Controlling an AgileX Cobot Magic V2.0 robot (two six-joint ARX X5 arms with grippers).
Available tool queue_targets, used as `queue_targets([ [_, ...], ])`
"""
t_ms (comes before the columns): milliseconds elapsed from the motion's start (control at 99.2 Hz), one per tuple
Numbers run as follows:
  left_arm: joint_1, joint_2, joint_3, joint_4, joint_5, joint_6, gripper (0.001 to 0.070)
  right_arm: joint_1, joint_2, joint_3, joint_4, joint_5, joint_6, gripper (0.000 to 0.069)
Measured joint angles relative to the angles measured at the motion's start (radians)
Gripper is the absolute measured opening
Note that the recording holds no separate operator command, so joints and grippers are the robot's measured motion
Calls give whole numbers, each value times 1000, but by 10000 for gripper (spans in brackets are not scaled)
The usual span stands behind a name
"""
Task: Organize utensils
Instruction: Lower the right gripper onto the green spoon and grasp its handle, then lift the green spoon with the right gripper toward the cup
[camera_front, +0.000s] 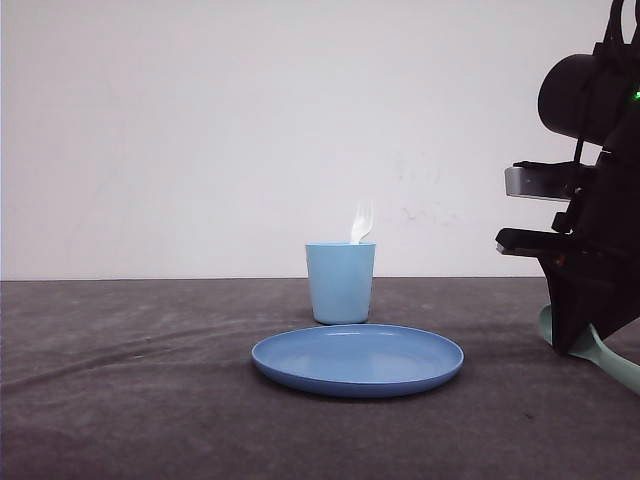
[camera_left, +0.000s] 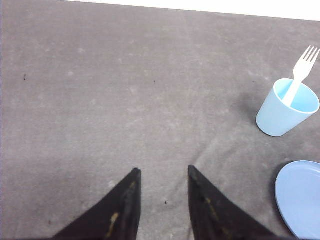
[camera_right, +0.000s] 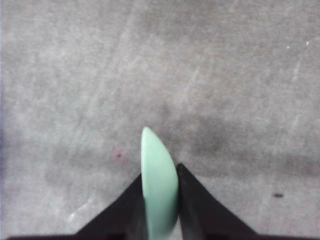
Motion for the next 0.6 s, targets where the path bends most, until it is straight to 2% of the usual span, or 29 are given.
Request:
queue_targets([
  [272, 0, 0, 0, 0, 0, 0, 159, 3, -2, 8, 0, -16, 0, 58],
  [595, 0, 0, 0, 2, 0, 0, 159, 42, -109, 109, 44, -77, -1, 58],
])
